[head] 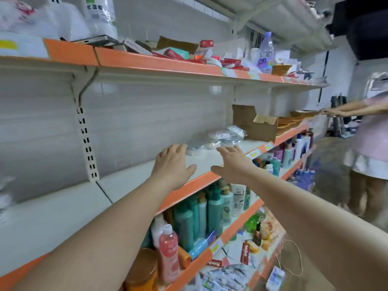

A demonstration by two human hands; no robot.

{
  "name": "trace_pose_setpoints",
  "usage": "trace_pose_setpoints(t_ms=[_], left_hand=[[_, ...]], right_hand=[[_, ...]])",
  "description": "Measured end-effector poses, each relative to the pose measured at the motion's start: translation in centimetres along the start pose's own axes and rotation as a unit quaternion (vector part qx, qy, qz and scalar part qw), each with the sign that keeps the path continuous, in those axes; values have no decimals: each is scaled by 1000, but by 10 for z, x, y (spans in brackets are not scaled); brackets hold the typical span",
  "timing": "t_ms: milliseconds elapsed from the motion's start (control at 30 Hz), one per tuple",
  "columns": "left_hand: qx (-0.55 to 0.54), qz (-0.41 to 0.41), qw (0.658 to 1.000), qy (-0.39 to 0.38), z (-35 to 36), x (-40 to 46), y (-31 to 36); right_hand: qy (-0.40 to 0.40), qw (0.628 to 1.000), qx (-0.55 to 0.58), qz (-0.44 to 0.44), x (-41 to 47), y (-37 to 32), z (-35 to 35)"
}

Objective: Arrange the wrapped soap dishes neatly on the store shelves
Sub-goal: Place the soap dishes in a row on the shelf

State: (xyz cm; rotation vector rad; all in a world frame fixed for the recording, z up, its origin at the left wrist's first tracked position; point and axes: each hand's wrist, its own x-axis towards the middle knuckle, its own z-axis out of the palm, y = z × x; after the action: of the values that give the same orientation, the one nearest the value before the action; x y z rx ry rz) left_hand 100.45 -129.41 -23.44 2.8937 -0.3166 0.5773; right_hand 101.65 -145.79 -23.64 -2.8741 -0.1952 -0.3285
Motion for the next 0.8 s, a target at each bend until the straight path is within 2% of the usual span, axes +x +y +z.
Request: trace_pose_setpoints(t_ms=[300, 567, 800], left_hand=[[4, -11, 999, -34, 72, 110, 43], [-27, -69, 996, -48, 152, 250, 40], [5, -121, 990, -76, 204, 333, 33]], right_hand=[[-13, 999, 33, 18, 71, 100, 17], [-34, 999, -7, 5, 214, 165, 40], [-45, 998, 9, -37, 317, 199, 67]])
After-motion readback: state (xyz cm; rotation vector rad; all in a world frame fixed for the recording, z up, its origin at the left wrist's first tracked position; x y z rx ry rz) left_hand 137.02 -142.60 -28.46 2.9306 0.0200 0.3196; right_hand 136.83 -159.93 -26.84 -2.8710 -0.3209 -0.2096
